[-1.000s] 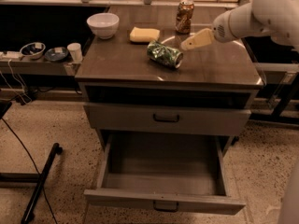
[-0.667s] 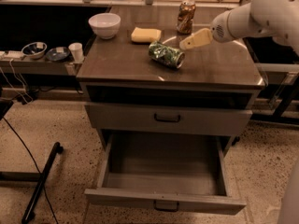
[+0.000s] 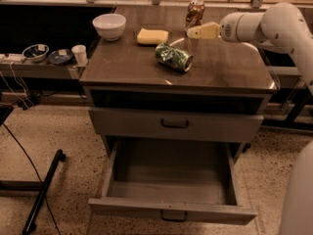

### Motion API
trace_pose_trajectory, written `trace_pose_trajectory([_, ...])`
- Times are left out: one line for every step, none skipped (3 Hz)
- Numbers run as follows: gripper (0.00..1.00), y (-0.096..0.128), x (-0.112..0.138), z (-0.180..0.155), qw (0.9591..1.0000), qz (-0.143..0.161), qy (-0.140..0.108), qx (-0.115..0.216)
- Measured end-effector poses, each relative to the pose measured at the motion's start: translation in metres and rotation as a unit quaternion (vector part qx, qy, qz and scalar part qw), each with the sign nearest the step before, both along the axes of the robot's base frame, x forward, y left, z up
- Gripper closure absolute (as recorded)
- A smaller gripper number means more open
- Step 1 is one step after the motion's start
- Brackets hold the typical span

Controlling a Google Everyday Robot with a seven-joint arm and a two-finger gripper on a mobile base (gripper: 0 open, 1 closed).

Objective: Place orange can into middle drawer

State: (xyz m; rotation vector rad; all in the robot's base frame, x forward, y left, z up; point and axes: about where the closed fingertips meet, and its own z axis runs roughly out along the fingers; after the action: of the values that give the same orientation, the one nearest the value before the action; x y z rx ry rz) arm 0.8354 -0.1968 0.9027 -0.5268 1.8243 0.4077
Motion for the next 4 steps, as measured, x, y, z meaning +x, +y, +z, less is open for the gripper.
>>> trace_pose_trajectory([0.0,0.002,0.026,0.015,0.998,-0.019,-0.053,0.028])
trace_pose_trajectory([0.0,0.009,0.051,0.024,0.9954,-0.035,-0.088,0.014])
trace_pose_trajectory([0.0,0.008,0.08,0.019,0.994,-0.051,-0.097,0.007])
trace_pose_trajectory([0.0,0.003,0.104,0.011,0.9939,-0.056,-0.093,0.021])
